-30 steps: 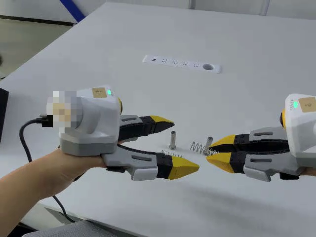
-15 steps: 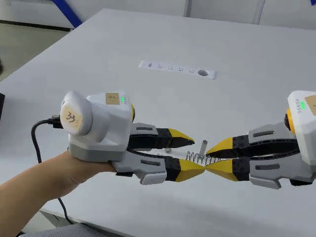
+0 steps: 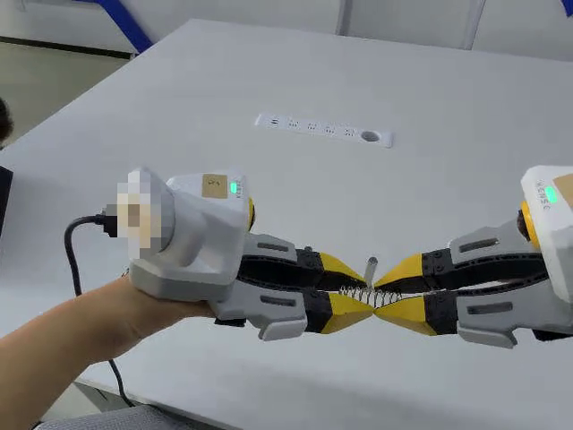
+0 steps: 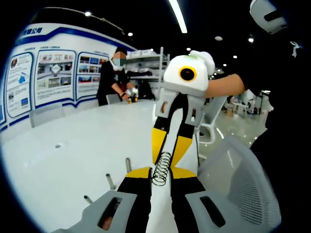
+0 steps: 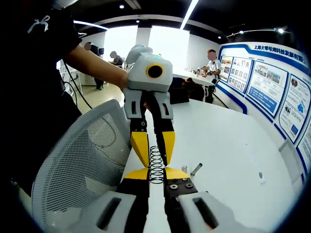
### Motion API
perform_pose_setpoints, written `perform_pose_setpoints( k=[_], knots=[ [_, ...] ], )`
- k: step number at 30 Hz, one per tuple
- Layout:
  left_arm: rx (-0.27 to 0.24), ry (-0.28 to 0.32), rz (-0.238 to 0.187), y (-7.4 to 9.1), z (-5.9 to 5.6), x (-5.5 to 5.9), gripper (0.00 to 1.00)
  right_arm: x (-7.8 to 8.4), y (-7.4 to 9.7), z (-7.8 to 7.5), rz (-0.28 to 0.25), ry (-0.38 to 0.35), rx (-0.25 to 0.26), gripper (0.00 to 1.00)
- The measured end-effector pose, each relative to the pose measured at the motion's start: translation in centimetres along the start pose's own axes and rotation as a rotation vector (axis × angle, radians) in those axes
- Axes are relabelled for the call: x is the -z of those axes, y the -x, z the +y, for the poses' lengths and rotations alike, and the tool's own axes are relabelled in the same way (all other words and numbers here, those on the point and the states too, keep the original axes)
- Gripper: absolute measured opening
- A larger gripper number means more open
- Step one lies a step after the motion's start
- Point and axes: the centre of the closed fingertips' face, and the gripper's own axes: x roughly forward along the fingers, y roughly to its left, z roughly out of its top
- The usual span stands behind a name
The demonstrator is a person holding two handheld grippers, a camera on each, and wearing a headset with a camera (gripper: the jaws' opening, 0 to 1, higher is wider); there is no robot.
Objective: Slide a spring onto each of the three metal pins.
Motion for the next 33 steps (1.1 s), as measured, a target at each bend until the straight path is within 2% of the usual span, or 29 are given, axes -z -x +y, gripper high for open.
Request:
perform_pose_setpoints(
  k=[2, 3, 6, 11, 18, 19, 23, 28, 33],
  knots=[
    [0.029, -0.043, 0.002, 0.1, -0.7, -0.3, 0.11, -0.1, 0.3, 0.2, 0.0, -0.003, -0.006, 0.11],
    [0.031, -0.046, -0.004, 0.2, -0.8, -0.5, 0.1, 0.1, 0.4, 0.0, 0.014, 0.02, 0.007, 0.11],
    [0.017, -0.094, 0.001, 0.1, -0.5, -1.0, 0.1, -0.2, 0.6, -0.2, 0.003, 0.029, 0.017, 0.11],
    [0.034, -0.122, 0.019, -0.2, -0.6, -1.0, 0.1, 0.0, 0.9, -0.2, 0.001, 0.03, 0.017, 0.12],
    [0.055, -0.124, 0.017, -0.2, -1.0, -1.2, 0.1, 0.2, 1.1, 0.0, -0.015, -0.002, -0.001, 0.14],
    [0.058, -0.119, 0.012, -0.1, -1.1, -1.2, 0.1, 0.6, 1.1, -0.1, -0.001, 0.001, 0.001, 0.14],
    [0.061, -0.109, -0.006, 0.0, -1.1, -1.5, 0.1, 0.7, 1.1, 0.0, -0.007, -0.011, -0.002, 0.12],
    [0.058, -0.106, -0.015, 0.0, -0.9, -1.6, 0.1, 0.4, 1.4, -0.2, -0.054, -0.072, -0.005, 0.12],
    [0.074, -0.111, -0.011, 0.1, -1.2, -1.5, 0.1, -0.1, 1.8, 0.1, -0.081, -0.081, -0.028, 0.12]
  ],
)
